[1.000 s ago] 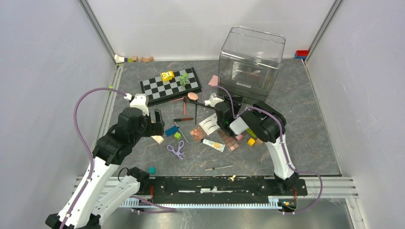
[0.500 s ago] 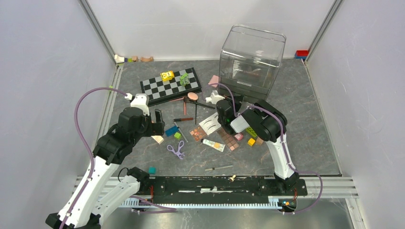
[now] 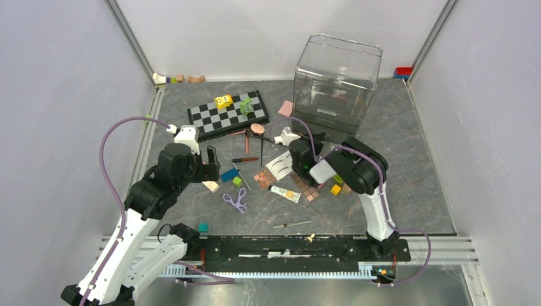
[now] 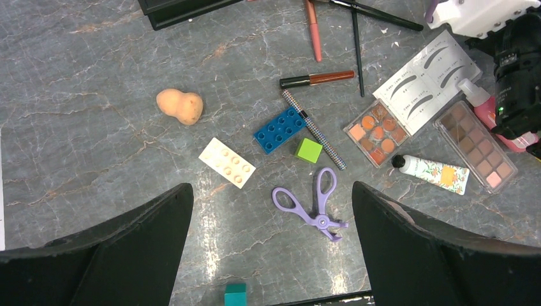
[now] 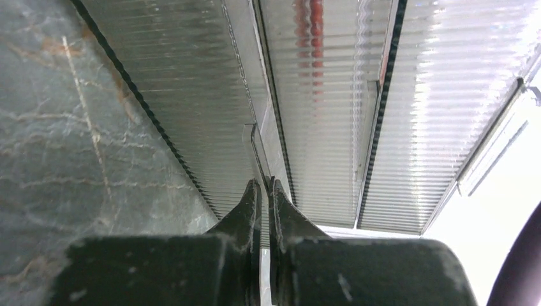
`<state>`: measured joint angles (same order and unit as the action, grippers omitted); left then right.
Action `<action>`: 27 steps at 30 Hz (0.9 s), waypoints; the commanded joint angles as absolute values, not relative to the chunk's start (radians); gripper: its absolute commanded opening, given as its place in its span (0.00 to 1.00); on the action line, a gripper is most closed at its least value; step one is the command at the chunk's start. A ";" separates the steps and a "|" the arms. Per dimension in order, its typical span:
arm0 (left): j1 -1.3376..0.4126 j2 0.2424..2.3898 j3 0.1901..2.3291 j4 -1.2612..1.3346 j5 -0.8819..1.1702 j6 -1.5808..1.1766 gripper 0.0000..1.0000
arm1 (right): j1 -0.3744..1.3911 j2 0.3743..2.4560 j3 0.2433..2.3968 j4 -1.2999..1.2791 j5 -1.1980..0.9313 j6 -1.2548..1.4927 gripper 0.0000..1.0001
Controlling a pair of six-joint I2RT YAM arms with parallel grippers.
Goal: Organize the makeup
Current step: Open the drawer in the storage box.
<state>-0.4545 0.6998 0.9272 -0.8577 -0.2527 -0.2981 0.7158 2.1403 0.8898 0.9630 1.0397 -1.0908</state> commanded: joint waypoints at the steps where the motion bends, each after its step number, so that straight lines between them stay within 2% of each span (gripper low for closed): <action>1: -0.448 0.693 0.928 -0.818 -0.238 -0.292 1.00 | 0.749 2.070 0.862 0.994 1.085 -0.998 0.00; 27: -0.448 0.673 0.927 -0.818 -0.240 -0.293 1.00 | 0.932 2.011 0.761 0.758 1.185 -0.777 0.00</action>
<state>-0.4545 0.6788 0.9260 -0.8574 -0.2523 -0.2981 0.8967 2.0396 0.7837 0.7712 1.1793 -0.8803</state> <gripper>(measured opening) 0.997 0.022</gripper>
